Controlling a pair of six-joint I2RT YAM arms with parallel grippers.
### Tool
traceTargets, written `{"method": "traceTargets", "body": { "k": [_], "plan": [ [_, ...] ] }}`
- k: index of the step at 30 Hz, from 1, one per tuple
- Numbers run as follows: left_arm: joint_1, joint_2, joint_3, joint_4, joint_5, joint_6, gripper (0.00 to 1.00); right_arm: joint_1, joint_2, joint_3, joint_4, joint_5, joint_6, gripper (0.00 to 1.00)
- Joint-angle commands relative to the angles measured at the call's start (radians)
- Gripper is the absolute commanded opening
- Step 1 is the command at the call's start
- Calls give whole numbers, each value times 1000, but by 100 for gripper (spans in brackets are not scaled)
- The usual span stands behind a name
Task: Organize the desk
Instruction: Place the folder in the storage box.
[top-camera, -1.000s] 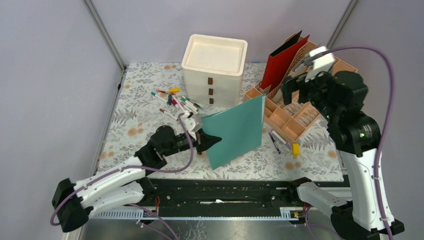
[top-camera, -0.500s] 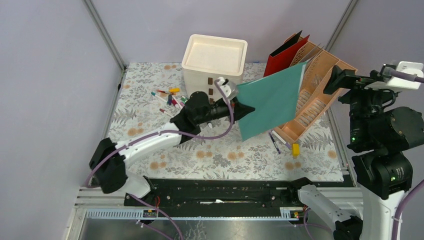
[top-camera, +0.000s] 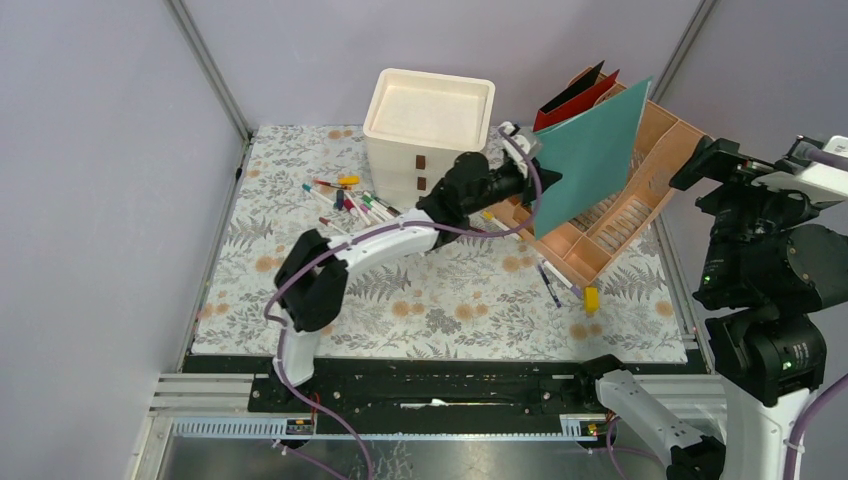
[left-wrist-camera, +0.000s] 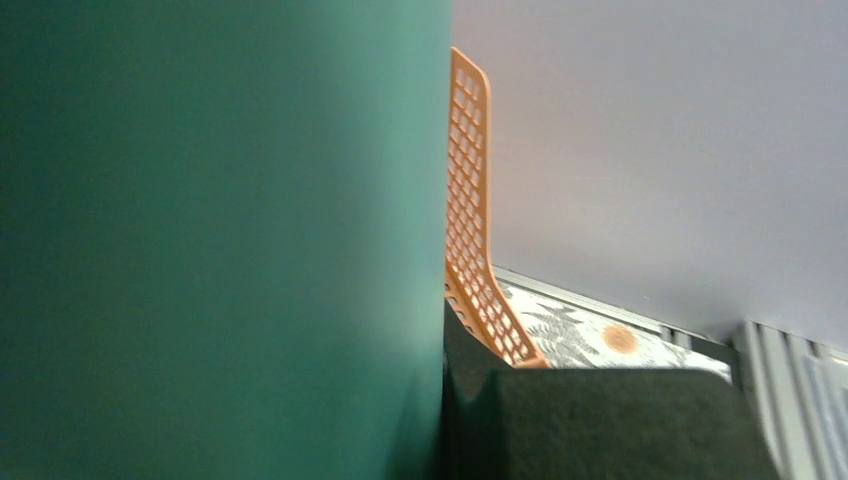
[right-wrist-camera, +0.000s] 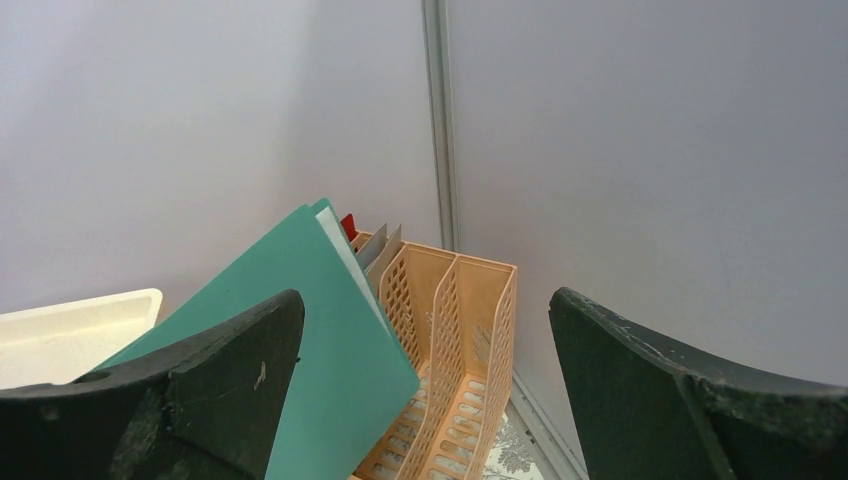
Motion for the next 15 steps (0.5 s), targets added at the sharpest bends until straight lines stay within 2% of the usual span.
{"method": "traceTargets", "body": {
  "k": [1,5,15],
  "plan": [
    [-50,67,192,44,-152,74,0,-4,-17,9,23,45,16,100],
    [-59,138,284,23,-226,71,0,-5,-22,4,11,40,26,100],
    [-77,303,496,28,-252,80,0,-5,-22,-12,8,28,43,100]
  ]
}}
